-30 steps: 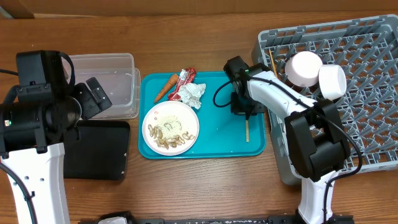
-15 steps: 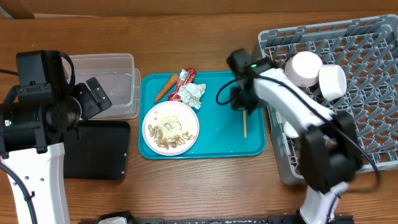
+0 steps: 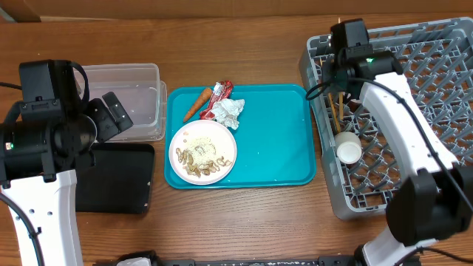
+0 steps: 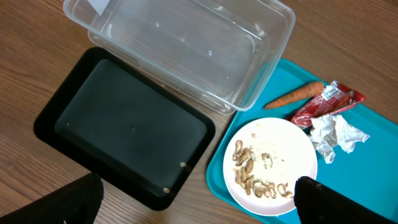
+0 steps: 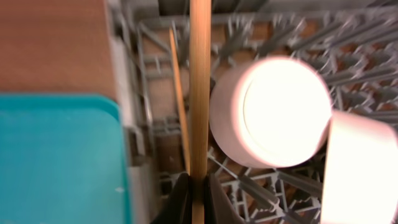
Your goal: Sort waste into correct bins and load items into the dishwasher
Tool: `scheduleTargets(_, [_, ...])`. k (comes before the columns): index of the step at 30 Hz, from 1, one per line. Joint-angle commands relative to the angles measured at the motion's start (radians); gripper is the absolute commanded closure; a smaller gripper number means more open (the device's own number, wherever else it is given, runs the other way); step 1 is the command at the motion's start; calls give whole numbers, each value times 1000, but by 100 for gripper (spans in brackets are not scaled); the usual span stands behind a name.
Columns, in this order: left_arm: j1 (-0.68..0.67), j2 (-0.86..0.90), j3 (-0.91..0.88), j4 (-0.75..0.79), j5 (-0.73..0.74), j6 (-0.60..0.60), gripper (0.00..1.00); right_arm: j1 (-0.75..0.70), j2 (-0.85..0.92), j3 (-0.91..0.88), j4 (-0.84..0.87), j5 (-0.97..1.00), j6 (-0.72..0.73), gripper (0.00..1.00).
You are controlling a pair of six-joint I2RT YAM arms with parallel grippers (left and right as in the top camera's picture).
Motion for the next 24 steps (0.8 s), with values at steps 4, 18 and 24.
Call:
scheduleTargets(4, [5,3,10,3,-2,-14,0,14,18,-6,-11,-37,-92,75])
scheduleTargets(18, [5,3,10,3,-2,-14,0,204,-198,-5,-63,-350,48,47])
scheduleTargets(24, [5,3,10,3,-2,-14,0,244,-194,-5,-121,-393,179,47])
